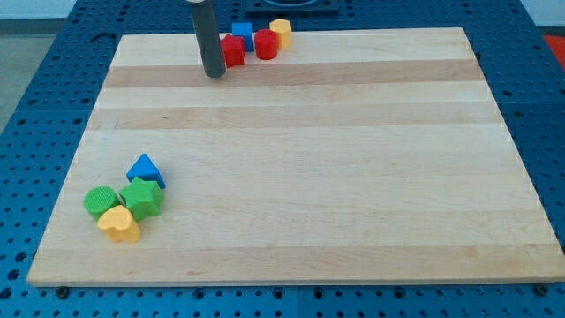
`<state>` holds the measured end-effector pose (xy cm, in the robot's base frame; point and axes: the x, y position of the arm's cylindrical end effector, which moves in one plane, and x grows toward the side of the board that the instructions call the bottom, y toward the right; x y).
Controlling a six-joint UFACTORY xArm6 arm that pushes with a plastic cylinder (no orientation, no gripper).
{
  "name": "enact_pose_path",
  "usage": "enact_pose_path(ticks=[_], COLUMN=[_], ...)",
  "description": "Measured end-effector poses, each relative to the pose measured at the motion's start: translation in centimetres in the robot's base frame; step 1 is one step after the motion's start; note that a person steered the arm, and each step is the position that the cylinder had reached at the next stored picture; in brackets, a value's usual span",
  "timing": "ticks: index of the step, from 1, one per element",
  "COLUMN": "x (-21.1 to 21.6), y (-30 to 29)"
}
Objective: Push the blue triangle towards the bottom right
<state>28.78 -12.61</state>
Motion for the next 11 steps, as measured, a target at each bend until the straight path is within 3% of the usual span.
enact_pose_path(ticks=[3,4,6,7,8,10,11], x=[0.0,2.3,14.0,16.1,16.6,20.7,21.9], y=[-8.2,-11.1,-17.4,-16.2,-10.5,-10.3,-4.0])
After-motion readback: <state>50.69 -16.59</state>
